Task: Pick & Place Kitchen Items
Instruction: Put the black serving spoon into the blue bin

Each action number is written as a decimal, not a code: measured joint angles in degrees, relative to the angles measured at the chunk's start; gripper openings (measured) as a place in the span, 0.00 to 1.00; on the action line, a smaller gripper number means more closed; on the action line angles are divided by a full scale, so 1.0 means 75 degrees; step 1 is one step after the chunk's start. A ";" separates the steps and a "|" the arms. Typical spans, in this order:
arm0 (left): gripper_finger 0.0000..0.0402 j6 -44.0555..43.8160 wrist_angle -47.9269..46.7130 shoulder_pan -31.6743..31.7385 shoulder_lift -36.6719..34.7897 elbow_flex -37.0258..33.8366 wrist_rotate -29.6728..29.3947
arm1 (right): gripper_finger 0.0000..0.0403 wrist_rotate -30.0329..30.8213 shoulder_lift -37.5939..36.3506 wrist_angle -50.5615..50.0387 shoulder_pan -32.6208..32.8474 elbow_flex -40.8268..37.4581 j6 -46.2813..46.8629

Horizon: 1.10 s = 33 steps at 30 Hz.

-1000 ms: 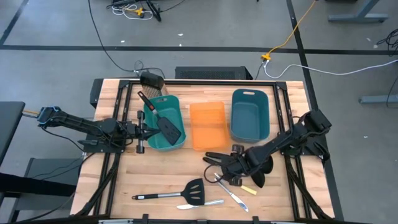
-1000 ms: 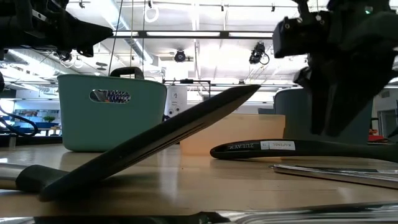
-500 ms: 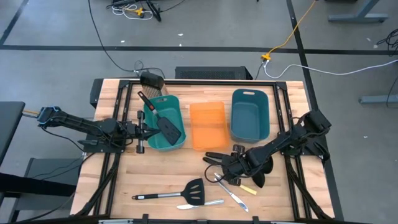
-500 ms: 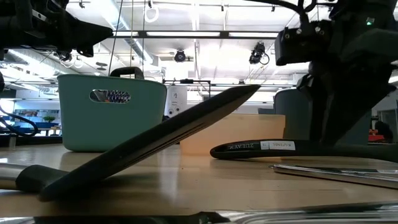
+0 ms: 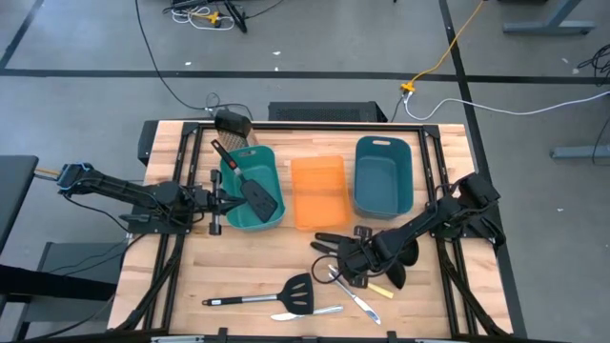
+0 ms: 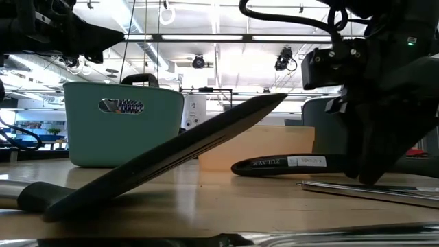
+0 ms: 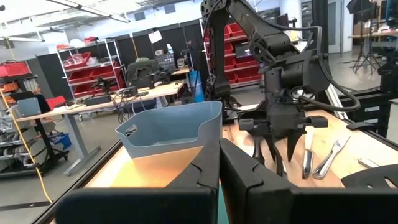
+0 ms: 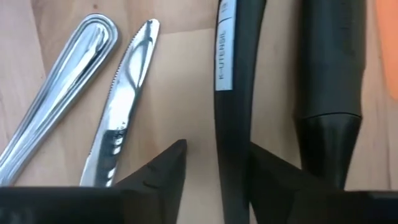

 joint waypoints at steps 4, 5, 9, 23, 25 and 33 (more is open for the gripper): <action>0.02 -0.0007 0.0000 0.0000 0.0000 0.0000 0.0000 | 0.22 -0.0039 0.0000 0.0034 0.0003 0.0000 -0.0024; 0.02 -0.0022 0.0000 -0.0002 0.0000 0.0000 0.0000 | 0.18 -0.0039 0.0000 0.0031 0.0000 0.0000 -0.0024; 0.02 -0.0041 0.0000 0.0000 0.0000 0.0000 0.0000 | 0.11 0.0010 0.0000 0.0023 -0.0006 0.0009 -0.0030; 0.02 -0.0158 -0.0005 0.0000 0.0000 0.0000 0.0004 | 0.11 0.0606 -0.1311 0.0010 0.0102 -0.0006 -0.0486; 0.02 -0.0158 -0.0037 0.0000 0.0000 0.0000 0.0005 | 0.11 0.0985 -0.1750 0.0207 0.0178 -0.0006 -0.0705; 0.02 -0.0181 -0.0102 0.0000 0.0002 0.0000 0.0005 | 0.11 0.1857 -0.3784 0.2027 0.0391 -0.0598 -0.2036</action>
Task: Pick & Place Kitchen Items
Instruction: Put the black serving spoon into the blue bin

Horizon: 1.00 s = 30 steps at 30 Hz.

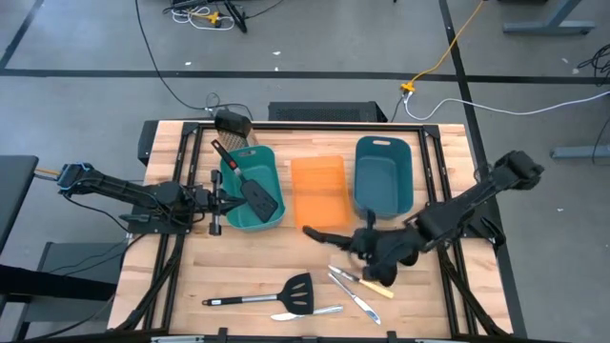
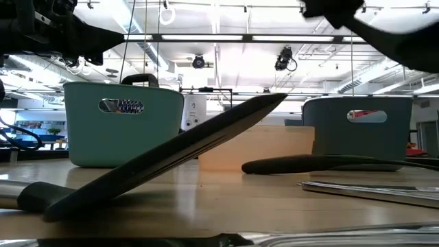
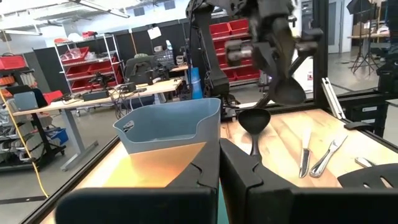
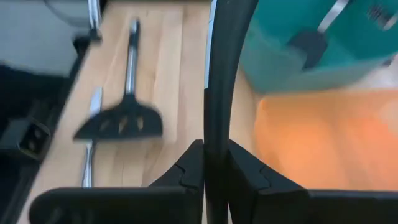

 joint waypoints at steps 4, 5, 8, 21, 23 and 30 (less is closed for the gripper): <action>0.02 -0.0006 -0.0006 0.0000 -0.0002 0.0000 0.0001 | 0.11 0.0179 -0.1062 0.0816 -0.0057 -0.0872 -0.0387; 0.02 -0.0006 -0.0006 -0.0003 -0.0002 0.0000 -0.0002 | 0.11 0.0178 -0.1353 0.1040 -0.0075 -0.1131 -0.0464; 0.02 -0.0006 -0.0009 -0.0001 -0.0002 0.0000 -0.0001 | 0.11 0.0237 -0.2216 0.1856 -0.0114 -0.1857 -0.0673; 0.02 0.0003 -0.0062 0.0000 -0.0002 0.0000 -0.0002 | 0.11 0.0873 -0.5318 0.4745 -0.0128 -0.4792 -0.1561; 0.02 0.0004 -0.0067 0.0000 0.0000 0.0000 -0.0002 | 0.11 0.0966 -0.5620 0.4747 -0.0128 -0.5079 -0.1548; 0.02 0.0015 -0.0067 0.0000 -0.0002 0.0000 -0.0002 | 0.11 0.0980 -0.6371 0.5246 -0.0128 -0.5975 -0.1538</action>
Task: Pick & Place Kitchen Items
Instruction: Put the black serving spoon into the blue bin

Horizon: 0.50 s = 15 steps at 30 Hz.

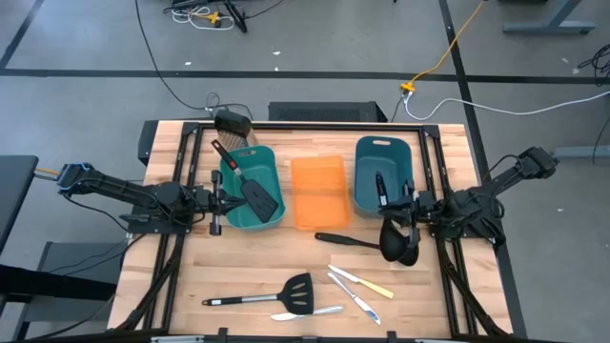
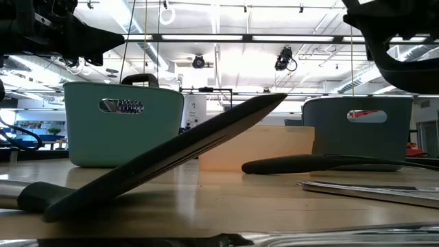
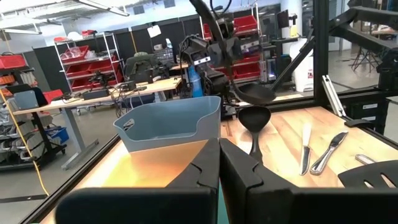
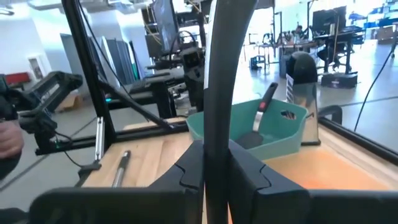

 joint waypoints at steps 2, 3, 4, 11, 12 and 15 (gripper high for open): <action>0.02 0.0000 0.0003 0.0000 0.0000 0.0000 0.0000 | 0.11 0.0015 -0.0124 0.0107 -0.0002 -0.0249 -0.0009; 0.02 0.0000 0.0002 0.0000 0.0003 0.0000 0.0000 | 0.11 0.0034 -0.0169 0.0232 -0.0001 -0.0358 -0.0030; 0.02 0.0000 0.0003 0.0000 0.0000 0.0000 0.0000 | 0.11 0.0057 -0.0221 0.0402 -0.0001 -0.0460 -0.0048; 0.02 0.0000 -0.0004 0.0000 0.0000 0.0000 0.0000 | 0.11 0.0114 -0.0422 0.1133 -0.0003 -0.0812 -0.0325; 0.02 0.0000 -0.0007 0.0000 0.0000 0.0000 0.0000 | 0.11 0.0109 -0.0423 0.1167 -0.0003 -0.0812 -0.0371; 0.02 0.0000 -0.0012 0.0000 0.0000 0.0000 0.0000 | 0.11 0.0073 -0.0418 0.1565 -0.0006 -0.0811 -0.0671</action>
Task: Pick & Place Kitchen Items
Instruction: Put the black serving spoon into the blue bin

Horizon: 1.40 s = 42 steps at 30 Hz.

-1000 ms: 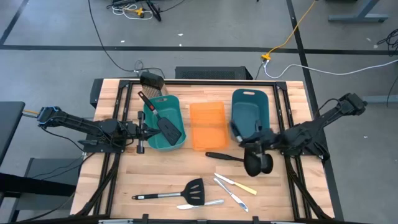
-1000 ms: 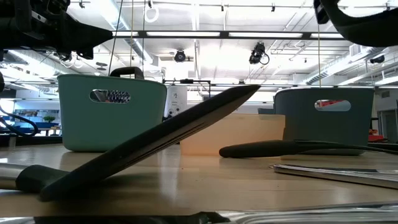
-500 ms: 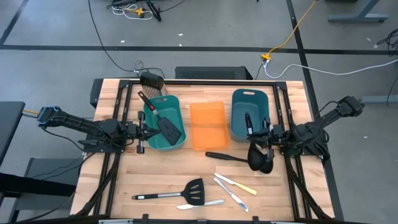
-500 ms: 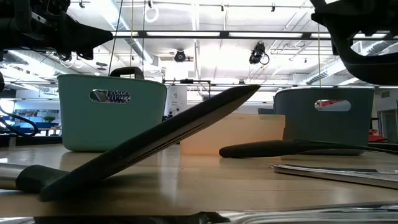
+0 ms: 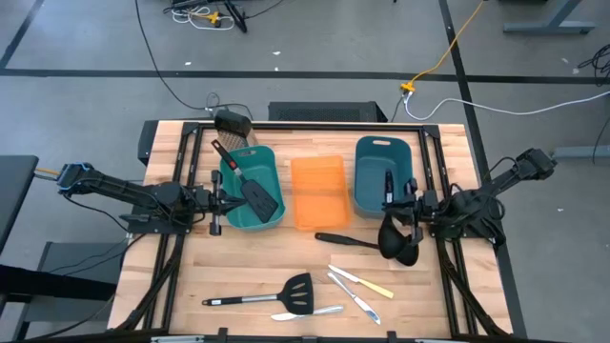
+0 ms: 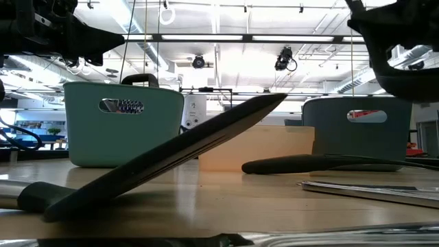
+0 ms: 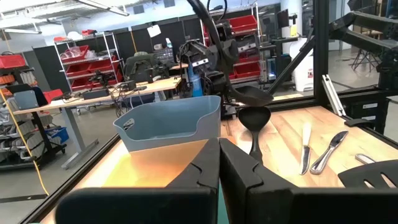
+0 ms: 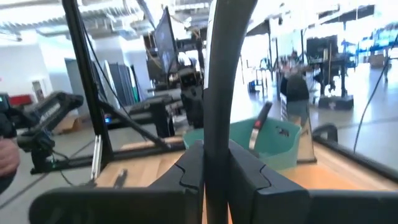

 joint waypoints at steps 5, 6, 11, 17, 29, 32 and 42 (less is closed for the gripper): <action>0.02 0.0000 -0.0003 0.0000 0.0000 0.0000 0.0000 | 0.11 0.0478 -0.0027 -0.0596 0.0003 0.0878 -0.0927; 0.02 0.0000 -0.0006 0.0000 0.0002 0.0000 -0.0002 | 0.11 0.0758 -0.0034 -0.1109 -0.0031 0.1235 -0.1120; 0.02 -0.0015 -0.0050 0.0000 0.0002 0.0000 -0.0003 | 0.11 0.1176 -0.0034 -0.4315 -0.0355 0.3547 -0.1377; 0.02 -0.0009 -0.0050 0.0000 0.0001 0.0000 -0.0003 | 0.11 0.2881 0.0325 -0.7988 -0.0797 0.5810 -0.0983; 0.02 0.0041 -0.0050 0.0009 0.0000 0.0000 -0.0003 | 0.11 0.2852 0.1504 -0.9630 -0.2471 0.6949 -0.0682; 0.02 0.0041 -0.0050 0.0009 0.0002 0.0000 -0.0005 | 0.11 0.2348 0.1806 -0.9432 -0.2995 0.6952 -0.0621; 0.02 0.0038 -0.0076 0.0009 0.0002 0.0000 -0.0003 | 0.11 -0.0096 0.3207 -0.8939 -0.4810 0.6837 -0.0844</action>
